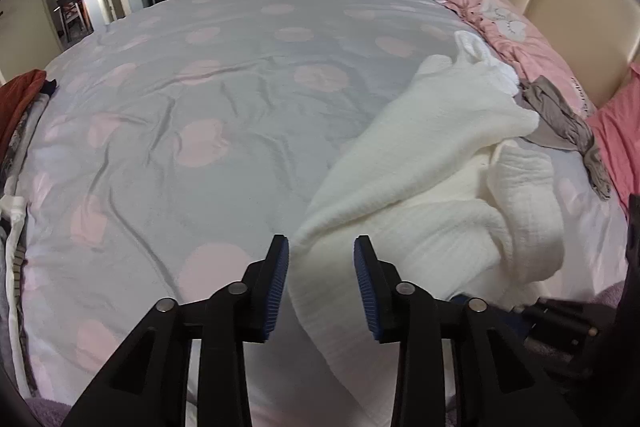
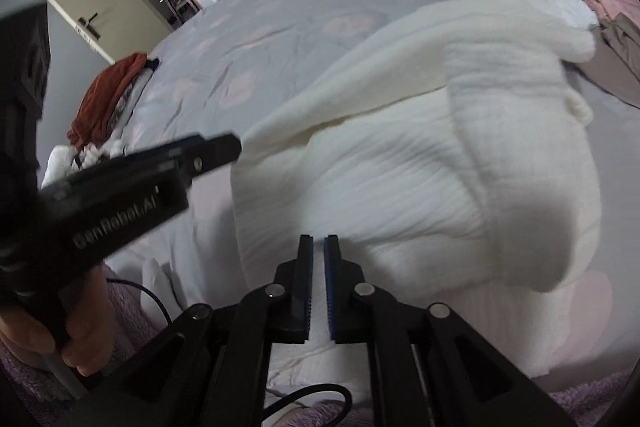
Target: Fold clothes
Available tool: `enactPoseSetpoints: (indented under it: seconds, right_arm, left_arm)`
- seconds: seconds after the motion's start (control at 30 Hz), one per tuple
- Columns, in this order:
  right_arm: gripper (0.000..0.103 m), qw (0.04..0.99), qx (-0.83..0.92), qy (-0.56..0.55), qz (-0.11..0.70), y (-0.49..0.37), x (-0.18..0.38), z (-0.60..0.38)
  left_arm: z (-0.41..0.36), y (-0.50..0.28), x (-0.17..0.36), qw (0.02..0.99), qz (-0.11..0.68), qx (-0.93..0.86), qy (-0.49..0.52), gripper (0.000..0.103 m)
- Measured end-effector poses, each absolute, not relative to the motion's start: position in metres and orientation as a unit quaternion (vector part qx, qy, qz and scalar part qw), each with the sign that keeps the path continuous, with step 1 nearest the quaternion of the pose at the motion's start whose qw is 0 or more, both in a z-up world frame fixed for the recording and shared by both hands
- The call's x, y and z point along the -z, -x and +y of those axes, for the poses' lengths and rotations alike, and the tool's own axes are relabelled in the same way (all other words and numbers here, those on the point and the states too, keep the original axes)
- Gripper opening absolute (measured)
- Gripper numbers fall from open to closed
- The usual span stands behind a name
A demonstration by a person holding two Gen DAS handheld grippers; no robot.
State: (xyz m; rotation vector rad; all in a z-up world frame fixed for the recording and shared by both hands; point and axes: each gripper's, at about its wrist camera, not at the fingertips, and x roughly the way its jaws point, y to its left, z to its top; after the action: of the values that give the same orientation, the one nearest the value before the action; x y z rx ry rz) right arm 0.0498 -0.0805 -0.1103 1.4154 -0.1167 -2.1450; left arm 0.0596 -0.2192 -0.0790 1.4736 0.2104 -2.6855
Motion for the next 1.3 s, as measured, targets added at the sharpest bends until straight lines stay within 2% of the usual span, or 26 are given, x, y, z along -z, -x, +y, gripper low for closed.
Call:
enactPoseSetpoints:
  seconds: [0.1, 0.2, 0.4, 0.5, 0.6, 0.83, 0.9, 0.93, 0.97, 1.0, 1.1, 1.2, 1.3]
  right_arm:
    - [0.01, 0.261, 0.813, -0.517, -0.058, -0.048, 0.094, -0.056]
    - [0.018, 0.237, 0.827, -0.503, -0.081, -0.051, 0.078, -0.024]
    - [0.028, 0.106, 0.836, -0.515, -0.155, -0.022, 0.077, 0.061]
    - [0.038, 0.097, 0.819, -0.526, -0.208, -0.006, 0.089, 0.085]
    - [0.048, 0.094, 0.816, -0.529, -0.216, 0.011, 0.1, 0.081]
    - [0.049, 0.054, 0.787, -0.565, -0.24, 0.046, 0.144, 0.081]
    - [0.048, 0.043, 0.778, -0.574, -0.251, 0.05, 0.153, 0.083]
    - [0.042, 0.039, 0.775, -0.577, -0.253, 0.052, 0.157, 0.084]
    - [0.037, 0.04, 0.774, -0.579, -0.251, 0.054, 0.159, 0.083]
    - [0.034, 0.044, 0.776, -0.58, -0.246, 0.055, 0.159, 0.081]
    - [0.022, 0.063, 0.78, -0.58, -0.226, 0.058, 0.159, 0.071]
    - [0.014, 0.075, 0.784, -0.579, -0.209, 0.06, 0.158, 0.063]
    - [0.009, 0.079, 0.789, -0.574, -0.204, 0.059, 0.155, 0.061]
  left_arm:
    - [-0.214, -0.064, 0.07, 0.015, 0.068, 0.884, -0.463, 0.05]
    - [-0.205, -0.066, 0.059, -0.018, 0.071, 0.891, -0.448, 0.059]
    - [-0.172, -0.057, 0.047, -0.072, 0.066, 0.889, -0.448, 0.06]
    - [-0.151, -0.048, 0.048, -0.1, 0.08, 0.881, -0.455, 0.068]
    - [-0.129, -0.033, 0.056, -0.109, 0.081, 0.874, -0.466, 0.068]
    - [-0.101, -0.002, 0.076, -0.123, 0.124, 0.85, -0.497, 0.069]
    - [-0.095, 0.004, 0.083, -0.119, 0.116, 0.848, -0.504, 0.068]
    - [-0.093, 0.006, 0.087, -0.116, 0.109, 0.846, -0.51, 0.068]
    - [-0.091, 0.009, 0.091, -0.113, 0.102, 0.844, -0.515, 0.065]
    - [-0.089, 0.011, 0.096, -0.11, 0.095, 0.841, -0.521, 0.051]
    - [-0.085, 0.018, 0.116, -0.066, 0.06, 0.829, -0.552, 0.03]
    - [-0.09, 0.018, 0.125, -0.042, 0.056, 0.826, -0.56, 0.018]
    - [-0.097, 0.014, 0.116, -0.025, 0.062, 0.835, -0.547, 0.011]
